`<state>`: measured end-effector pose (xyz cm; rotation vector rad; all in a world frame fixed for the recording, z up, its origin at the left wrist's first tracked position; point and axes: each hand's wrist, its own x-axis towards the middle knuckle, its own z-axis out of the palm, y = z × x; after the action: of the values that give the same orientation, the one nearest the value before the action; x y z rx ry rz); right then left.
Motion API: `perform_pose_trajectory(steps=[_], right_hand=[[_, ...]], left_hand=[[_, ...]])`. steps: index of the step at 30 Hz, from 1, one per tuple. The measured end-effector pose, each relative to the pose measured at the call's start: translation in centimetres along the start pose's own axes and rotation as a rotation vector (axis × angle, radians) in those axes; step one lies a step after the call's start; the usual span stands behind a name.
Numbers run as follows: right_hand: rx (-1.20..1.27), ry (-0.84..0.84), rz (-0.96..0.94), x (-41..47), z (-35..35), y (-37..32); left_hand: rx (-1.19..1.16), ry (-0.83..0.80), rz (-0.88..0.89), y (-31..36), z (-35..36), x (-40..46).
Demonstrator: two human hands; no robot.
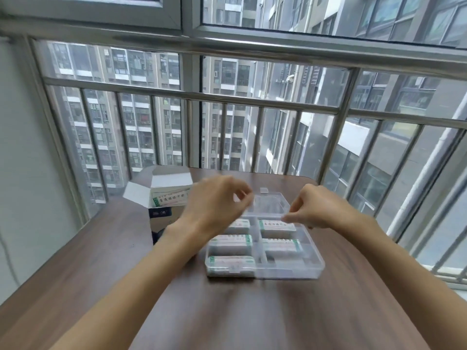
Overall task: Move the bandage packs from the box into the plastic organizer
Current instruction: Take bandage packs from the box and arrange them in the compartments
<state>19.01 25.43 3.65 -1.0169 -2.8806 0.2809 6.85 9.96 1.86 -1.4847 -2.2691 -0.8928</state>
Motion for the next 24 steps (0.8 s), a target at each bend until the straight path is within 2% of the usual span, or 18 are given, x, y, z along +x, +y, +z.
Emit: perform_pose_trajectory(steps=[3, 5, 7, 10, 12, 15, 17, 20, 24], right_hand=[[0.125, 0.147, -0.213, -1.1, -0.1, -3.9], [0.21, 0.235, -0.373, -1.6, 0.7, -7.0], [0.204, 0.282, -0.515, -1.4, 2.1, -9.2], [0.019, 0.338, -0.643, 0.3, 4.8, -11.5], [0.024, 0.396, -0.665, 0.9, 6.4, -12.3], [0.122, 0.6, -0.67, 0.6, 8.4, -12.0], [0.144, 0.69, -0.696, 0.1, 9.3, -11.3], [0.143, 0.745, -0.711, -0.3, 10.2, -10.6], [0.183, 0.697, -0.671, -1.3, 10.8, -11.0]], left_hand=[[0.073, 0.48, -0.095, -3.7, -2.9, -2.4], [0.112, 0.578, -0.214, -6.6, -3.9, -3.6], [0.119, 0.575, -0.337, -8.8, -4.2, -4.6], [-0.014, 0.522, -0.526, -10.9, -3.7, -5.9], [-0.287, 0.464, -0.667, -11.8, -3.2, -6.4], [-0.779, 0.376, -0.784, -12.4, -2.7, -7.0], [-0.953, 0.407, -0.782, -12.5, -2.6, -7.2], [-0.864, 0.406, -0.66, -11.9, -2.3, -7.5], [-0.792, 0.412, -0.518, -10.8, -1.6, -7.9]])
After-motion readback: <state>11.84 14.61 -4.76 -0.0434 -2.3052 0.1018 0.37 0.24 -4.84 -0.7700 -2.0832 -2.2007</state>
